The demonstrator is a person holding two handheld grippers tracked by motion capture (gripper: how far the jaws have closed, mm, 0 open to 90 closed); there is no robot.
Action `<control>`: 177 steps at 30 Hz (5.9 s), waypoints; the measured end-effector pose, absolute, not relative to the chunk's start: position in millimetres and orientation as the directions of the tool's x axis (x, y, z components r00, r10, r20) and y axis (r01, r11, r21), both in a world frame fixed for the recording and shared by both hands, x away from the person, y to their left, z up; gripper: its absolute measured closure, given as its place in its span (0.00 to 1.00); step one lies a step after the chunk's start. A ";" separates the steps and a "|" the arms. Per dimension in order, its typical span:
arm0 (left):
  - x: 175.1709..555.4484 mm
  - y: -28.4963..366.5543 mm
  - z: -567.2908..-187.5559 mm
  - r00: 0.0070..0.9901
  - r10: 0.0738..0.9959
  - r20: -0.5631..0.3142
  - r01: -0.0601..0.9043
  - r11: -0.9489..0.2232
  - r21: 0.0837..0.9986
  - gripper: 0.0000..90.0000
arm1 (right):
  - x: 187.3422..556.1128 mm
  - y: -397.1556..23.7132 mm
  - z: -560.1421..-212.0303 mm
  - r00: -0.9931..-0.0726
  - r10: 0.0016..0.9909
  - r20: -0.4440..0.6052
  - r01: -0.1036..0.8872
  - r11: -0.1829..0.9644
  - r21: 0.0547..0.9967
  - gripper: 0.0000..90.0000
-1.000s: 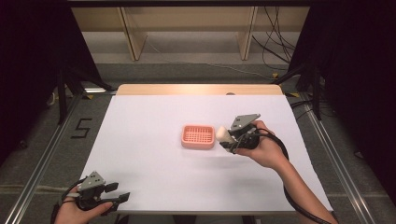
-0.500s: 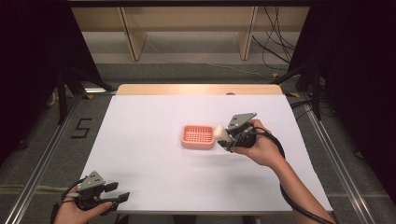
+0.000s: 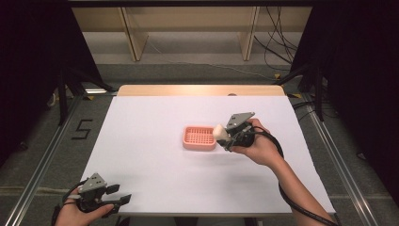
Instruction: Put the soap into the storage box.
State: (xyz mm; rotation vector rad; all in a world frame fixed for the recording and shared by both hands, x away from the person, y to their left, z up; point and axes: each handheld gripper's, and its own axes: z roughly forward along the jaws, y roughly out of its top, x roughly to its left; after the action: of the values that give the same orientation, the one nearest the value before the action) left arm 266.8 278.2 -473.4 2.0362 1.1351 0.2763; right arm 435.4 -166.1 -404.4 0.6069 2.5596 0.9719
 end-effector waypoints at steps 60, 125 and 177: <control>267.2 277.9 -473.2 0.582 0.795 -0.170 0.626 -0.305 0.718 0.40 | 464.4 -132.5 -400.2 -0.866 0.462 -0.191 0.232 0.710 0.665 0.56; 267.7 278.8 -472.8 0.583 0.793 -0.175 0.625 -0.301 0.721 0.40 | 483.2 -106.4 -412.1 -0.878 0.444 -0.180 0.242 0.735 0.633 0.56; 268.1 280.0 -472.4 0.590 0.790 -0.167 0.622 -0.313 0.718 0.40 | 496.9 -95.0 -438.6 -0.892 0.420 -0.169 0.251 0.768 0.589 0.56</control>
State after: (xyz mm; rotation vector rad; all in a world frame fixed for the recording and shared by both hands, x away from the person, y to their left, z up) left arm 268.1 280.0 -472.4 2.0428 1.1182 0.2757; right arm 496.9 -95.0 -438.6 0.5200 2.6728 0.8299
